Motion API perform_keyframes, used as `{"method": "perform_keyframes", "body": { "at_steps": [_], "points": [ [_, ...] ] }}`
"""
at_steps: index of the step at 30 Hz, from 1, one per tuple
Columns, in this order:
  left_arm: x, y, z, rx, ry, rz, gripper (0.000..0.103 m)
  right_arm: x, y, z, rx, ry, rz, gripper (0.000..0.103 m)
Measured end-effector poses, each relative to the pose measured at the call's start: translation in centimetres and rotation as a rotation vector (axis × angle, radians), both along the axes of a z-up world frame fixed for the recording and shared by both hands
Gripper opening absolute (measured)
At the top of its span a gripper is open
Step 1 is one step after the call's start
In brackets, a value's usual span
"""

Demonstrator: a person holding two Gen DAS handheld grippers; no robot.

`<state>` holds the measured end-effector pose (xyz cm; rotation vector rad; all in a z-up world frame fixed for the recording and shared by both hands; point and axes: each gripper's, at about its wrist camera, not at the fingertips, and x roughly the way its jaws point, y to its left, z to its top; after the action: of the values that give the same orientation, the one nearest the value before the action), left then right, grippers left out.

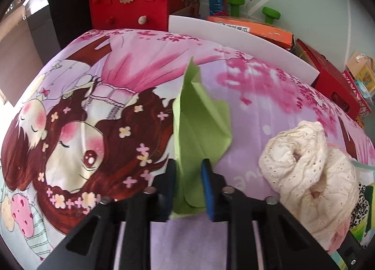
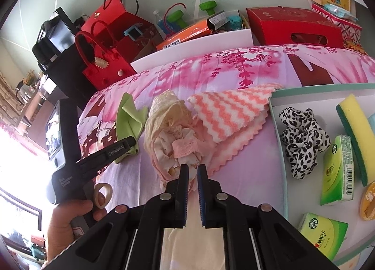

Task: Organize soft objects
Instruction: 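Carry the green cloth with the left tool while the right tool carries the lace cloth toward the tray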

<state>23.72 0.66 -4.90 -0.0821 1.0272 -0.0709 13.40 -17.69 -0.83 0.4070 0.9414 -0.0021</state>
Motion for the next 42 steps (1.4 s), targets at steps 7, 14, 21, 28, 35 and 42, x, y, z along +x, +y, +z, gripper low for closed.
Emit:
{"method": "perform_keyframes", "body": {
  "at_steps": [7, 14, 21, 28, 35, 42],
  "points": [
    [-0.3, 0.1, 0.1, -0.050, 0.025, 0.007, 0.007, 0.3, 0.1, -0.5, 0.000, 0.016, 0.019, 0.010],
    [-1.6, 0.8, 1.4, -0.123, 0.049, 0.037, 0.006, 0.5, 0.3, -1.0, 0.007, 0.030, 0.037, 0.010],
    [-3.5, 1.4, 4.3, -0.128, -0.014, 0.036, 0.006, 0.4, 0.1, -0.5, 0.018, 0.012, 0.034, 0.037],
    [-5.9, 2.9, 7.2, -0.190, -0.068, 0.045, 0.006, 0.2, 0.7, 0.8, 0.006, -0.036, 0.067, 0.048],
    [-8.2, 3.1, 9.5, -0.199, -0.133, 0.030, 0.006, 1.2, 2.0, -1.6, -0.017, 0.037, 0.096, 0.048],
    [-8.1, 3.1, 9.3, -0.201, -0.122, 0.024, 0.006, 1.7, 2.2, -3.3, 0.002, 0.083, 0.101, 0.019]
  ]
}}
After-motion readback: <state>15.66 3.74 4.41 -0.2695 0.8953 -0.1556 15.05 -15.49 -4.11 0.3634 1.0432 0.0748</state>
